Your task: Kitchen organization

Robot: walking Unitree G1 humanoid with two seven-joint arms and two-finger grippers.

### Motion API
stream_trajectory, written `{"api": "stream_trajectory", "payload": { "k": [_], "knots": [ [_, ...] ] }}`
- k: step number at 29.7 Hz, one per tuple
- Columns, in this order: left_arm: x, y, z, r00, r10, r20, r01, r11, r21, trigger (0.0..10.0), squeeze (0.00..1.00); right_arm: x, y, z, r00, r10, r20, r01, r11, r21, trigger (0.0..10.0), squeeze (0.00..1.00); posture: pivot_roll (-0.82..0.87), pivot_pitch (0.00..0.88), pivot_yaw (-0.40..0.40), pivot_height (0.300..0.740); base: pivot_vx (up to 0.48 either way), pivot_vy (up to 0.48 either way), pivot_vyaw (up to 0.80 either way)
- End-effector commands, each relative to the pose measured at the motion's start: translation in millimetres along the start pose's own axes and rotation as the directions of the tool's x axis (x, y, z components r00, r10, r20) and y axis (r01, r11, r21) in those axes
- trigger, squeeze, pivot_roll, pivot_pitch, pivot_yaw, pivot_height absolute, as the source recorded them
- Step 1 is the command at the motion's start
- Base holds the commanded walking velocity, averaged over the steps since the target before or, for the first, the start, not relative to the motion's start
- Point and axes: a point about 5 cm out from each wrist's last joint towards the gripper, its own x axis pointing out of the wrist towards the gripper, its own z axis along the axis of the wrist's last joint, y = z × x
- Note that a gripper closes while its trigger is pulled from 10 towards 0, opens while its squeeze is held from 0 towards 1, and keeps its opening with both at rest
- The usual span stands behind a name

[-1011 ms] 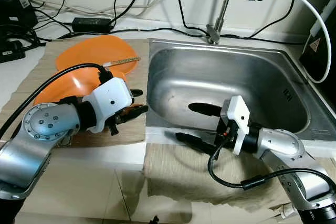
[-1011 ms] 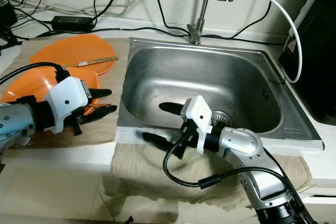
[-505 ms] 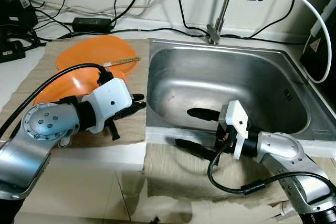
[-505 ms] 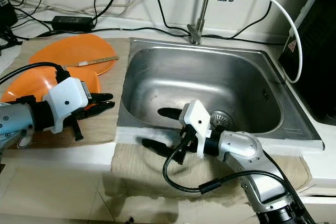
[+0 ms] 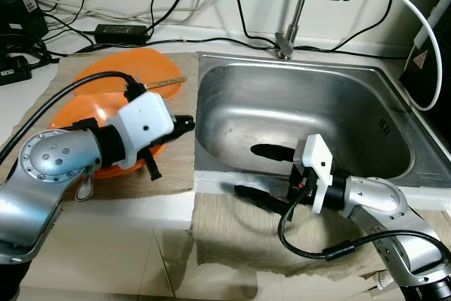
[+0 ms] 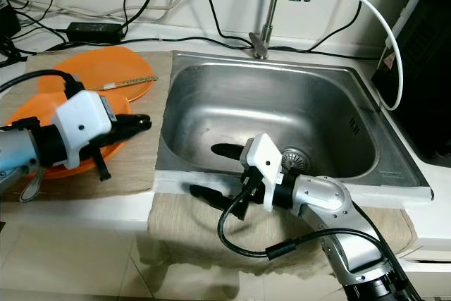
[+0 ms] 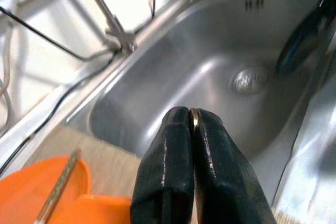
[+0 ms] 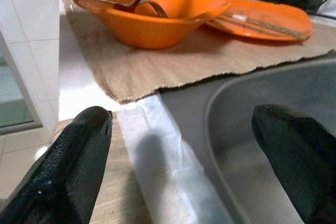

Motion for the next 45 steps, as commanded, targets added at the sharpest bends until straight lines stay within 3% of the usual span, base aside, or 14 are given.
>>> {"api": "stream_trajectory", "payload": {
  "k": [1, 12, 21, 31, 34, 35, 36, 37, 41, 45],
  "knots": [
    [-2.5, 0.3, 3.4, 0.999, -0.022, 0.037, 0.024, 0.998, -0.057, 0.0, 0.0, -1.9, -6.0, 1.6, 0.999, -0.034, 0.008, 0.035, 0.999, -0.018, 10.0, 0.0, 0.0, 0.0, -0.062, 0.74, 0.0, 0.0, 0.0],
    [-19.4, 26.1, 17.3, 0.983, 0.11, 0.149, -0.093, 0.989, -0.114, 0.0, 0.0, 5.1, -9.9, 7.4, 0.997, -0.059, 0.059, 0.059, 0.998, -0.008, 10.0, 0.0, 0.0, 0.0, -0.066, 0.74, 0.0, 0.0, 0.0],
    [-35.7, 51.4, 20.7, 0.933, 0.287, 0.217, -0.262, 0.955, -0.136, 0.0, 0.0, 14.4, -10.3, 12.5, 0.99, -0.08, 0.115, 0.079, 0.997, 0.007, 10.0, 0.0, 0.0, 0.0, -0.069, 0.74, 0.0, 0.0, 0.0],
    [-33.5, 53.0, 33.2, 0.9, 0.29, 0.325, -0.231, 0.95, -0.208, 0.0, 0.0, 20.6, -4.3, 16.7, 0.99, -0.035, 0.138, 0.033, 0.999, 0.015, 10.0, 0.0, 0.0, 0.0, -0.068, 0.74, 0.0, 0.0, 0.0],
    [-29.7, 51.7, 36.3, 0.889, 0.292, 0.353, -0.222, 0.948, -0.227, 0.0, 0.0, 24.6, -1.6, 25.4, 0.979, -0.013, 0.203, 0.0, 0.998, 0.061, 10.0, 0.0, 0.0, 0.0, -0.067, 0.74, 0.0, 0.0, 0.0],
    [-27.6, 51.5, 37.8, 0.884, 0.294, 0.362, -0.22, 0.948, -0.231, 0.0, 0.0, 26.5, -2.2, 31.6, 0.971, -0.018, 0.24, -0.001, 0.997, 0.077, 10.0, 0.92, 0.0, 0.0, -0.067, 0.74, 0.0, 0.0, 0.0],
    [-26.3, 51.4, 38.7, 0.882, 0.296, 0.368, -0.22, 0.947, -0.234, 0.0, 0.0, 27.7, -2.7, 35.6, 0.964, -0.022, 0.264, 0.0, 0.996, 0.085, 10.0, 0.92, 0.0, 0.0, -0.067, 0.74, 0.0, 0.0, 0.0],
    [-23.6, 51.5, 40.8, 0.877, 0.299, 0.377, -0.222, 0.946, -0.235, 0.0, 0.0, 29.6, -2.5, 41.1, 0.956, -0.015, 0.293, -0.013, 0.996, 0.091, 10.0, 1.0, 0.0, 0.0, -0.067, 0.74, 0.0, 0.0, 0.0],
    [-17.5, 50.8, 48.7, 0.862, 0.293, 0.414, -0.205, 0.948, -0.245, 0.0, 0.0, 35.7, -1.7, 54.1, 0.936, 0.003, 0.351, -0.032, 0.996, 0.078, 10.0, 1.0, 0.0, 0.0, -0.065, 0.74, 0.0, 0.0, 0.0],
    [-10.7, 47.4, 60.7, 0.837, 0.273, 0.474, -0.16, 0.951, -0.264, 0.0, 0.0, 46.0, -7.7, 75.3, 0.9, -0.034, 0.434, 0.016, 0.999, 0.044, 10.0, 1.0, 0.0, 0.0, -0.069, 0.74, 0.0, 0.0, 0.0]
  ]
}}
